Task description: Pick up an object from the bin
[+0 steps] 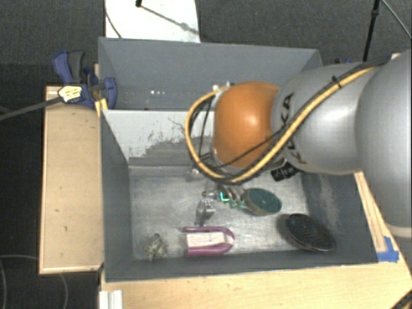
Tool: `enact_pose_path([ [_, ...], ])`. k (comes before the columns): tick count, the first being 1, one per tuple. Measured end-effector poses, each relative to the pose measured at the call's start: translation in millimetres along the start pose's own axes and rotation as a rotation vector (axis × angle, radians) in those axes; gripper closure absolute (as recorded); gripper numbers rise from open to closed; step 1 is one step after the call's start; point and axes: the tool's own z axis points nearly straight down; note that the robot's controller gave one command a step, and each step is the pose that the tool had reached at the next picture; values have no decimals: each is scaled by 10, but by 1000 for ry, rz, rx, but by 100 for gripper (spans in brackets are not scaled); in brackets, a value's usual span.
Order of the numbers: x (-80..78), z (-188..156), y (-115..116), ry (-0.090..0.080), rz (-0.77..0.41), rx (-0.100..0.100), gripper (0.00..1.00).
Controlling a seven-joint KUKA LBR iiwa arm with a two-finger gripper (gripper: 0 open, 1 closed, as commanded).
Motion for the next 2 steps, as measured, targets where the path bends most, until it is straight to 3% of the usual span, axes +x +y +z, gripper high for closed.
enact_pose_path([
  [1,317,325,-617,-2,-108,3,0],
  [2,401,559,-428,-19,-412,3,0],
])
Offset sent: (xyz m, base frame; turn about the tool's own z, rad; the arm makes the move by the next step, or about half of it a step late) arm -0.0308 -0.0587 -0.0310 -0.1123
